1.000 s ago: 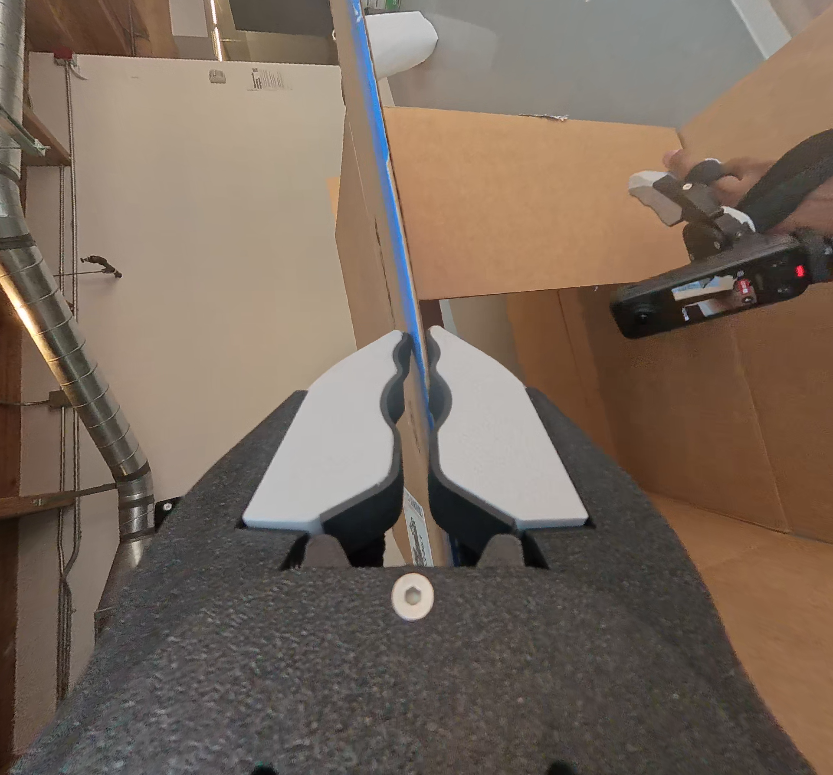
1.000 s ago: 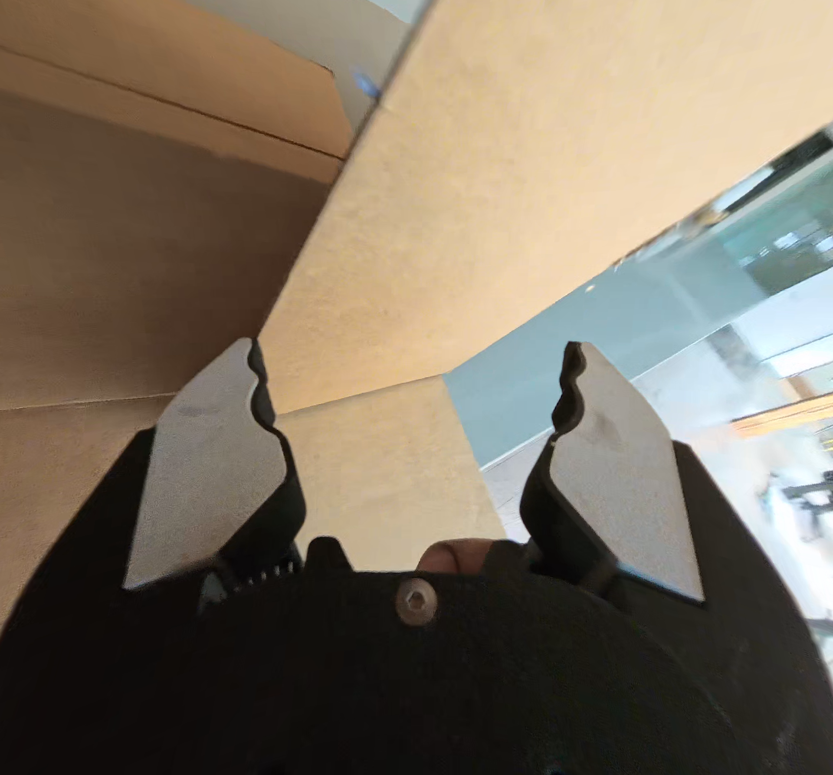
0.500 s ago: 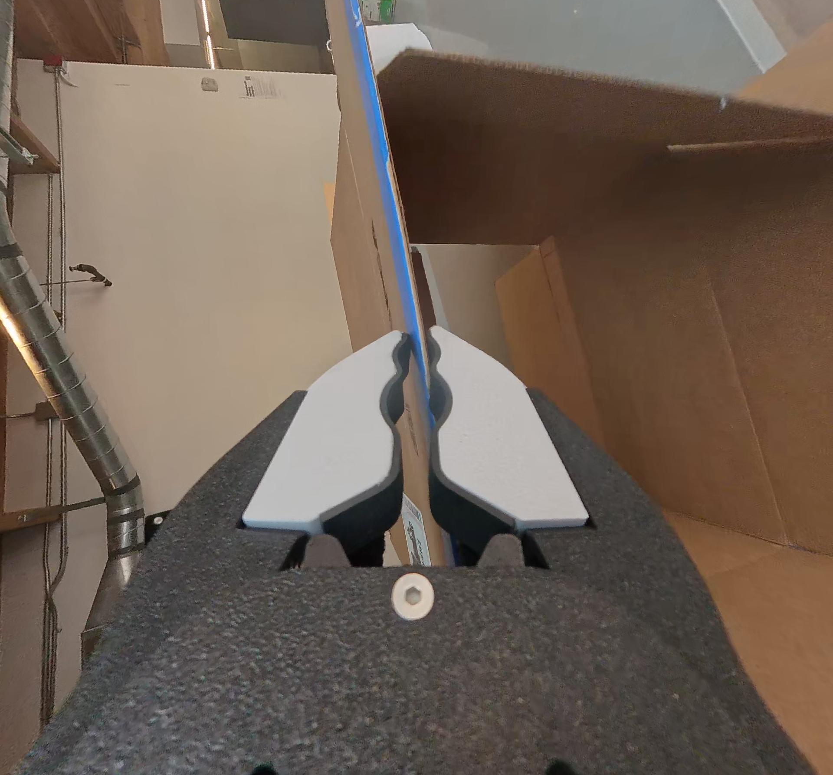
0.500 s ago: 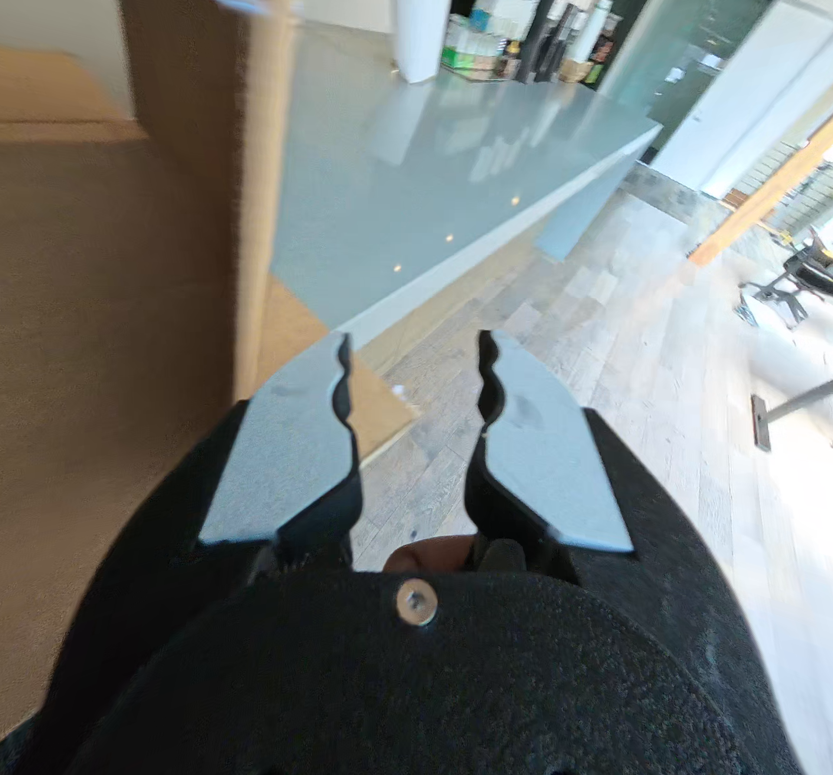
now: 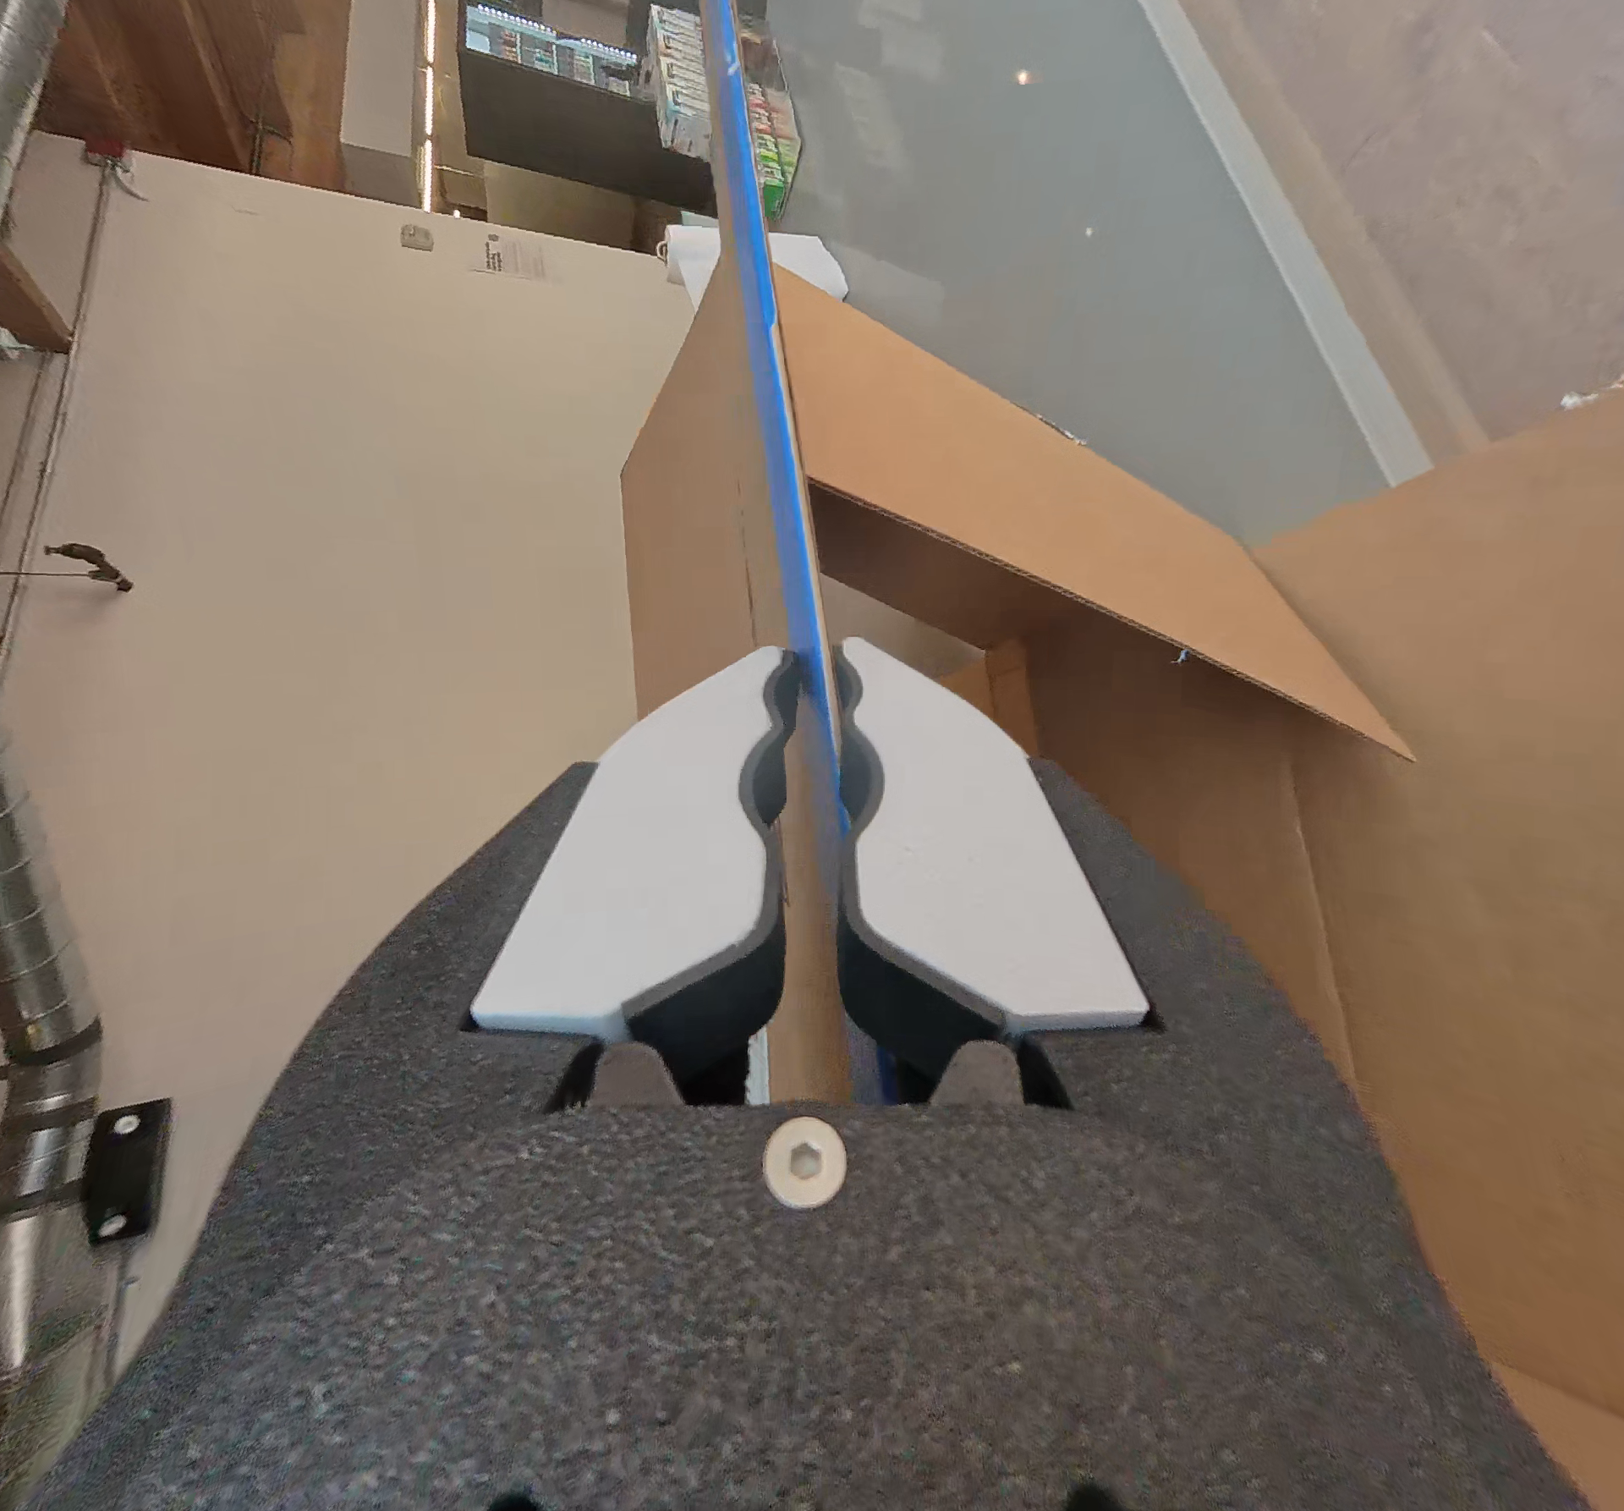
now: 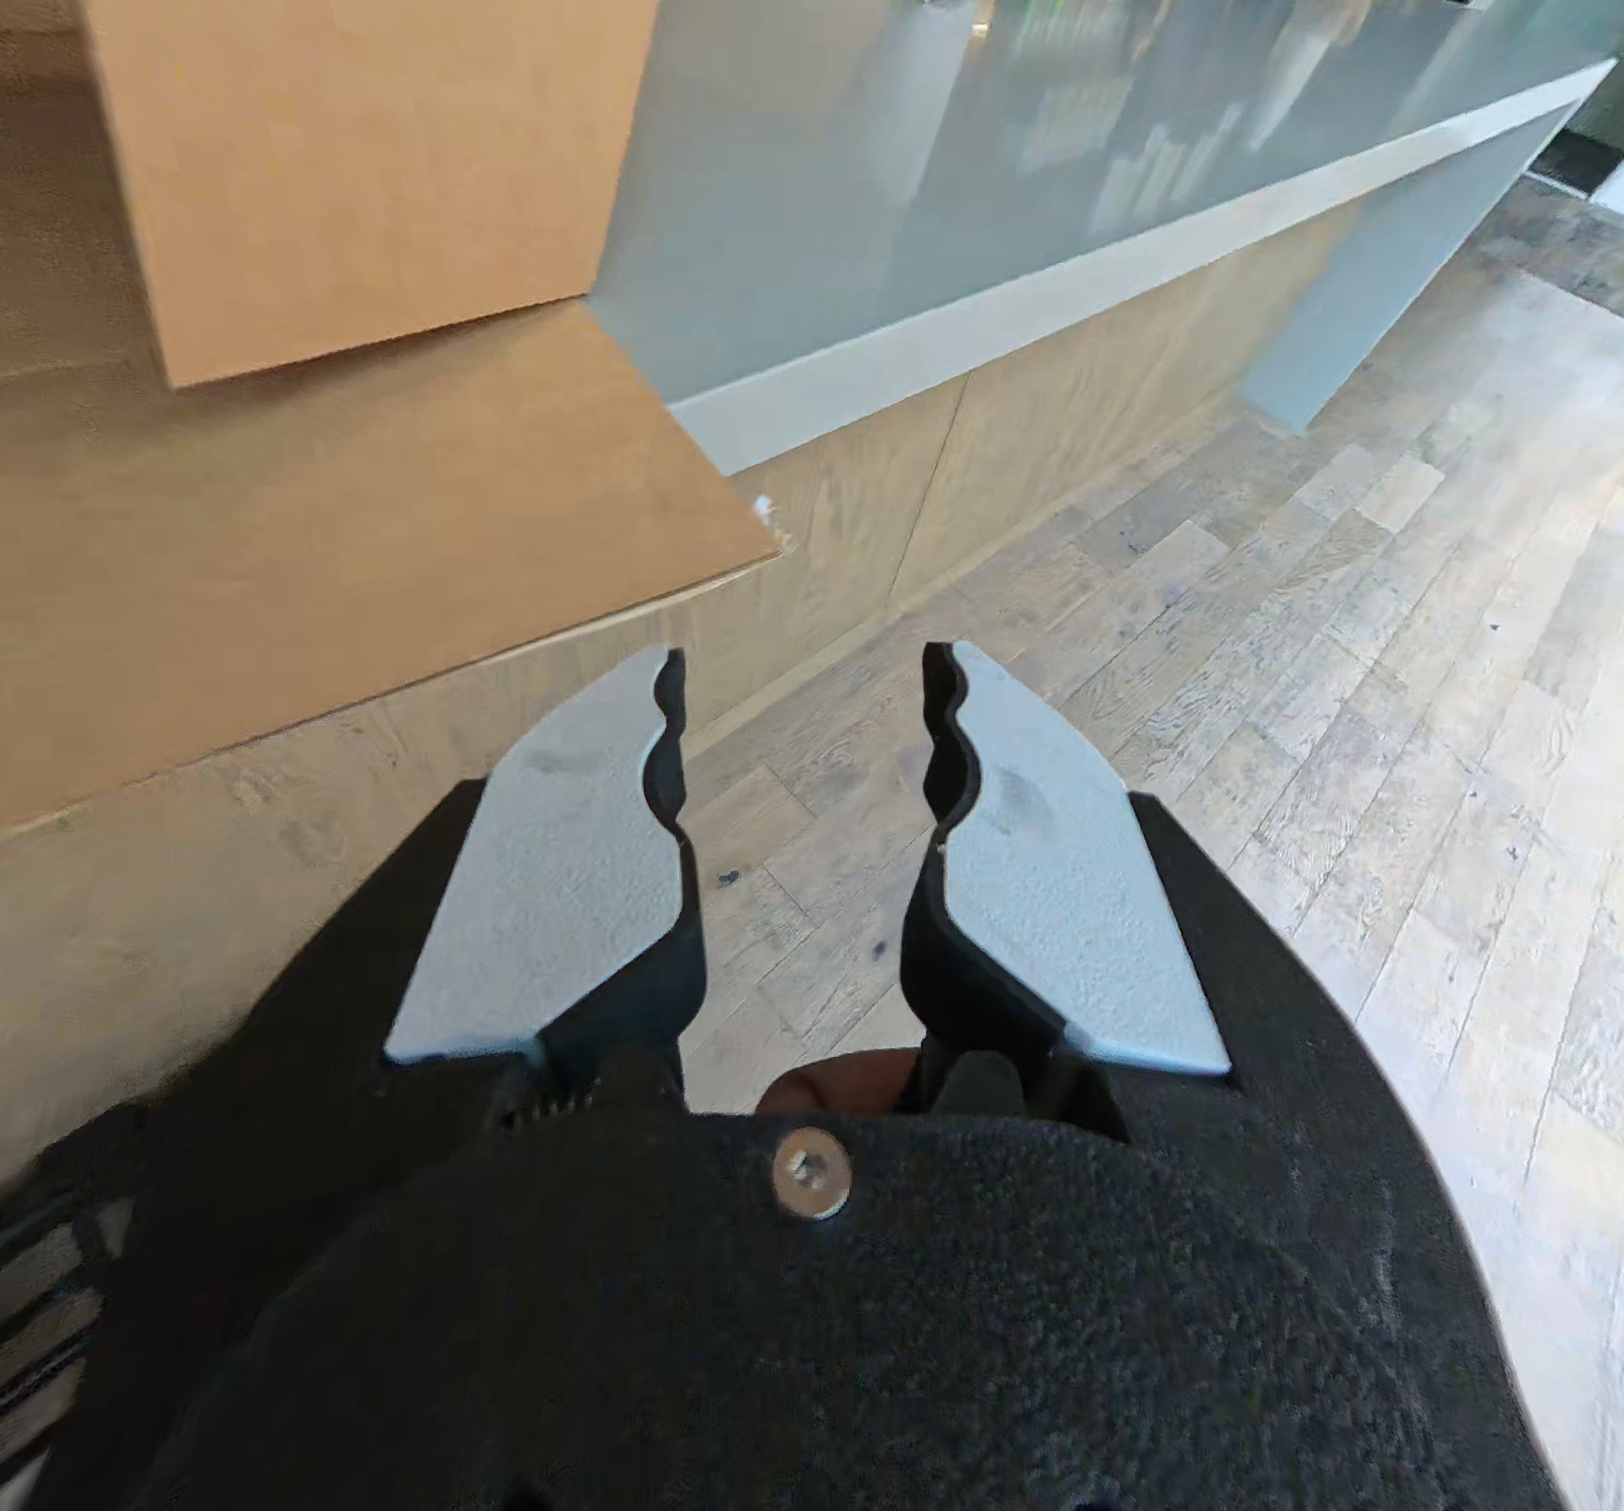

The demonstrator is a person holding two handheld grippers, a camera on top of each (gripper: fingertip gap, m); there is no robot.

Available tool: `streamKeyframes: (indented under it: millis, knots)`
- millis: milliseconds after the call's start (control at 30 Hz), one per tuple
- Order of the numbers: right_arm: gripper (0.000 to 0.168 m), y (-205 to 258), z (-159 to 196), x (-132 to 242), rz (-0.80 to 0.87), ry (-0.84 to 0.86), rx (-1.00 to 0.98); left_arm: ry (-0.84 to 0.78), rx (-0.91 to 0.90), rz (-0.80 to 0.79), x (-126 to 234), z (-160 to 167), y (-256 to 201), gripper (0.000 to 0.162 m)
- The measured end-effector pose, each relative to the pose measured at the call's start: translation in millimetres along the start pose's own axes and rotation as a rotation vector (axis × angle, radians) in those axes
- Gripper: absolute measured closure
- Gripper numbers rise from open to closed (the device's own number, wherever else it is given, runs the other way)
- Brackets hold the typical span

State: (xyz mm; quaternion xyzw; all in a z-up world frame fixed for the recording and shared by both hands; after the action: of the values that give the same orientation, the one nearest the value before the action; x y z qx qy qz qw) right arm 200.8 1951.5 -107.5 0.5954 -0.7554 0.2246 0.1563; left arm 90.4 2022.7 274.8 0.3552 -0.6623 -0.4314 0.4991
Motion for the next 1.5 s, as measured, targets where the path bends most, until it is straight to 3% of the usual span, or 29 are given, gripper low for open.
streamKeyframes:
  millis: [100,267,367,500,567,667,767,833,1000,1133,1233,1300,1367,1500]
  knots:
    - [0.116,23.8,-21.4,12.6,0.016,-0.101,0.198,0.002,0.034,0.043,-14.7,-10.2,5.8,0.155]
    - [0.117,105.3,-120.4,26.6,0.047,-0.383,0.715,0.008,0.043,0.064,-24.0,-14.2,7.6,0.153]
    - [0.122,159.8,-168.8,10.8,0.115,-0.487,1.029,0.003,0.043,0.073,-23.6,-10.4,7.4,0.152]
    - [0.133,174.5,-197.9,-56.6,0.368,-0.315,1.235,-0.011,0.046,0.096,-21.7,-1.5,7.5,0.151]
    - [0.136,149.1,-193.9,-88.8,0.436,-0.171,1.229,-0.017,0.031,0.092,-21.2,4.8,7.1,0.151]
    - [0.156,99.0,-177.6,-113.8,0.465,-0.105,1.146,-0.052,0.010,0.140,-25.0,8.9,-2.1,0.151]
    - [0.161,42.7,-156.8,-131.5,0.494,0.013,1.079,-0.068,-0.016,0.134,-40.4,0.5,-13.9,0.151]
    - [0.151,7.9,-139.5,-137.1,0.468,0.111,0.968,-0.100,-0.016,0.127,-50.1,-16.7,-16.9,0.152]
    - [0.142,-36.9,-72.0,-118.1,0.338,0.236,0.735,-0.264,0.044,0.134,-89.6,-90.8,-29.3,0.162]
    - [0.139,-52.3,1.1,-73.0,0.224,0.260,0.508,-0.378,0.273,0.218,-146.8,-155.5,-39.8,0.159]
    - [0.139,-57.8,71.8,-30.6,0.149,0.299,0.374,-0.411,0.607,0.381,-208.7,-183.3,-56.1,0.162]
    - [0.138,-60.3,124.9,0.5,0.114,0.354,0.301,-0.362,0.770,0.523,-260.8,-188.2,-86.0,0.162]
    - [0.137,-62.2,179.4,33.7,0.087,0.419,0.230,-0.282,0.805,0.602,-309.7,-181.8,-125.6,0.162]
    - [0.136,-68.0,284.3,107.0,0.075,0.558,0.088,-0.166,0.628,0.589,-364.6,-148.8,-199.2,0.162]
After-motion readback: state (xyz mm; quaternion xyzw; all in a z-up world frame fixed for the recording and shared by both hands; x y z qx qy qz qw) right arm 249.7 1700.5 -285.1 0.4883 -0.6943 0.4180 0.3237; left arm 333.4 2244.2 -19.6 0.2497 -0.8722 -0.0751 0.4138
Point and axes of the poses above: each gripper's, where its closed fingertips meet, x back along the fingers, z out of its underside, y = z × x across the jaws, the point moved 6 cm from there along x, back along the fingers, and after that the axes turned 8 degrees about y, right-handed, at the moved point
